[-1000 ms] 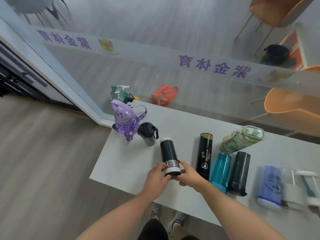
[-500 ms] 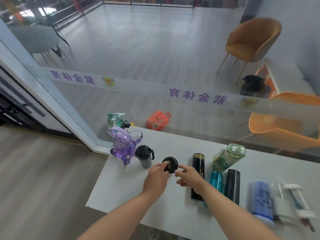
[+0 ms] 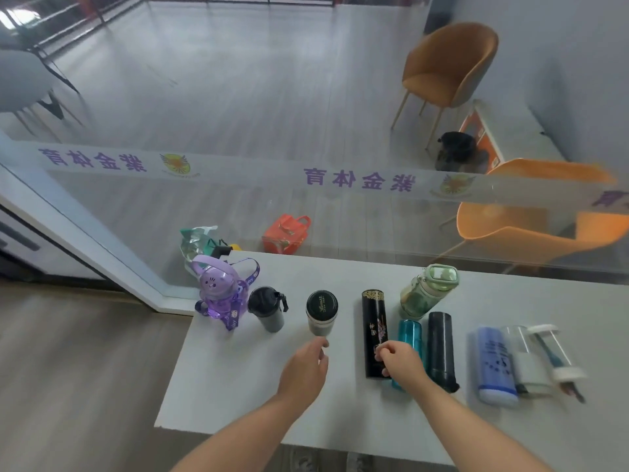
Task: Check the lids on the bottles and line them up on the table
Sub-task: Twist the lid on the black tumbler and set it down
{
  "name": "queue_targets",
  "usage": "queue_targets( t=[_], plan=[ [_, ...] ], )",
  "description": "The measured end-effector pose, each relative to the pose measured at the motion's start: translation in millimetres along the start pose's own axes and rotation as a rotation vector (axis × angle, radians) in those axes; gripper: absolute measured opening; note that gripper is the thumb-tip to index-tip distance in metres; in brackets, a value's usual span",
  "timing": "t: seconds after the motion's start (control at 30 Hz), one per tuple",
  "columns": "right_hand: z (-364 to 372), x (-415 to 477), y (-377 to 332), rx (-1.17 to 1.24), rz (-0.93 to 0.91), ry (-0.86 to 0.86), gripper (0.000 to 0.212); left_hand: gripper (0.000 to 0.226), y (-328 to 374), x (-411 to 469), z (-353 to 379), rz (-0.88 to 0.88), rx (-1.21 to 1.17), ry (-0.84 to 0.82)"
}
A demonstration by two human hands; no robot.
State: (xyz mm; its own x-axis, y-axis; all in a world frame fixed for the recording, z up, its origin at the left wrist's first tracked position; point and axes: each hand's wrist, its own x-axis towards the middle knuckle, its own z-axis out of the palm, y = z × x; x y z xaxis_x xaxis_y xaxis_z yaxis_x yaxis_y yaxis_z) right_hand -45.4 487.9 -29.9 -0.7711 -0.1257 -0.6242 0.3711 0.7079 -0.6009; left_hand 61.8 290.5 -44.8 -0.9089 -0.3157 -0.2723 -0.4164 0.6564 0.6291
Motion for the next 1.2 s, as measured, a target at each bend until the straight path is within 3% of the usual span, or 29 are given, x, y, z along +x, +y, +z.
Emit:
queue_targets(
  t=[0.1, 0.27, 0.57, 0.87, 1.03, 1.2],
  plan=[
    [-1.3, -0.9, 23.6, -0.084, -0.006, 0.022, 0.028, 0.017, -7.3, -0.4, 30.1, -0.032, 0.006, -0.118],
    [0.5, 19.1, 34.7, -0.194, -0.026, -0.006, 0.055, 0.012, 2.7, 10.5, 73.8, -0.090, -0.098, -0.234],
    [19.6, 47.2, 30.6, -0.275, 0.047, -0.220, 0.085, 0.043, 12.7, 27.6, 125.7, -0.176, -0.254, -0.319],
    [-5.4, 36.4, 18.0, -0.002, 0.072, -0.272, 0.075, 0.036, 33.0, 18.6, 101.7, -0.263, -0.372, -0.130],
    [-35.4, 6.0, 6.2, 0.133, 0.055, -0.376, 0.076, 0.034, 61.1, -1.0, 66.2, -0.130, -0.311, -0.004],
    [-53.1, -8.2, -8.2, 0.137, -0.056, -0.358, 0.069, 0.024, 86.3, -1.4, 38.0, -0.077, -0.355, 0.109]
  ],
)
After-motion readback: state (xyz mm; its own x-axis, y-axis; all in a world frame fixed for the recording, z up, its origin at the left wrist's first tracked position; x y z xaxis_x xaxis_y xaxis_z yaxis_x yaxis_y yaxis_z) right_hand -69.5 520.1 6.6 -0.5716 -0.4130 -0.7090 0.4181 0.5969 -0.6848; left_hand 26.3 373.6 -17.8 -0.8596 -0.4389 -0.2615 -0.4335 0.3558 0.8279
